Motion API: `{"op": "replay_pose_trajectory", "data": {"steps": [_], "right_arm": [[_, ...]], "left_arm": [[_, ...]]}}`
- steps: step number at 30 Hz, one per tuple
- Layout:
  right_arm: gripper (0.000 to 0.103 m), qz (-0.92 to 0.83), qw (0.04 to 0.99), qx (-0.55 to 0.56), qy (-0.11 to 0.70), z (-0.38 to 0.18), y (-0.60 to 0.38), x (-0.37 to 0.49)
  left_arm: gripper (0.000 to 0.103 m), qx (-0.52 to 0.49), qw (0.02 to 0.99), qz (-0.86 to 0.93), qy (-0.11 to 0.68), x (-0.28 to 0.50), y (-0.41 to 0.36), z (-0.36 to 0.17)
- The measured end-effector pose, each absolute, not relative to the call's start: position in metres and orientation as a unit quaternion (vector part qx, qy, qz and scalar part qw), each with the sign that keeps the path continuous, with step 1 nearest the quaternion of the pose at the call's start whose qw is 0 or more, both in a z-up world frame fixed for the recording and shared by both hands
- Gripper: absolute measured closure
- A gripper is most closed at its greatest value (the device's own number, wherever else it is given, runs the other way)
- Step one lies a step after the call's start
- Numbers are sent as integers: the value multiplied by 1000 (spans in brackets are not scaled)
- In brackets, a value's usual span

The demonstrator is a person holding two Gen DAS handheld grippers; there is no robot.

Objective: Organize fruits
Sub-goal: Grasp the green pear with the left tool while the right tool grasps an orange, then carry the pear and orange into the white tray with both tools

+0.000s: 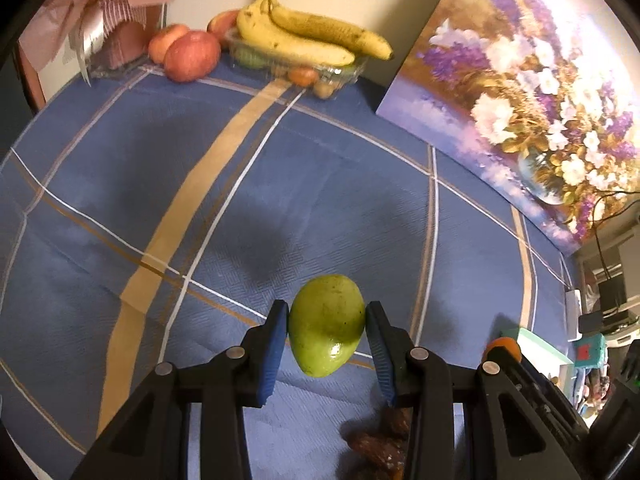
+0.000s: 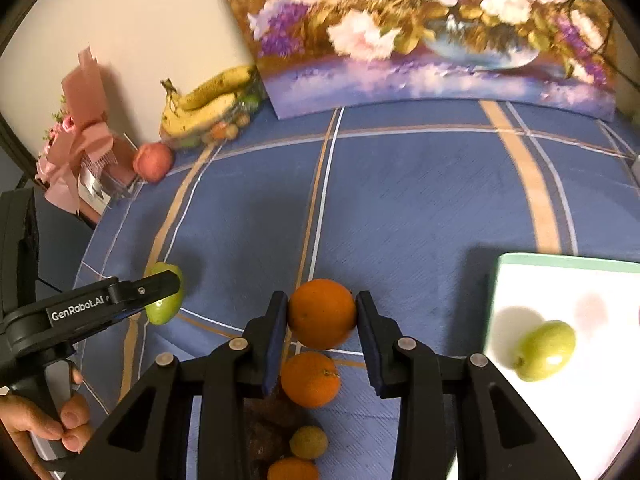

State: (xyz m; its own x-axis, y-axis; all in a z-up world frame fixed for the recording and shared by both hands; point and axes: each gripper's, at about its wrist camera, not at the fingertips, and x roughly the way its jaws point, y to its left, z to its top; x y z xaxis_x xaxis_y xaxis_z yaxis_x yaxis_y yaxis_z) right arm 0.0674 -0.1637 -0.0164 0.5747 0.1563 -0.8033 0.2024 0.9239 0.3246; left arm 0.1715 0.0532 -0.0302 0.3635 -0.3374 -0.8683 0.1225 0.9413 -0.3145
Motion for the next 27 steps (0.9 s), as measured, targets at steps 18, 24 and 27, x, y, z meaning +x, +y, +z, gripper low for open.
{"op": "replay_pose_trajectory", "data": {"steps": [18,24,27], "right_arm": [[67,-71,866,226,441,9,-208,-9],[67,-84,865,239,434,12,-231,-31],[67,-91,864,248,430,13,-245,-38]], "left_arm": [[61,-73,836,-168,518,124,28,4],[61,-51,836,-176,517,111,9,6],[61,-45,834,-185,518,105,-2,7]]}}
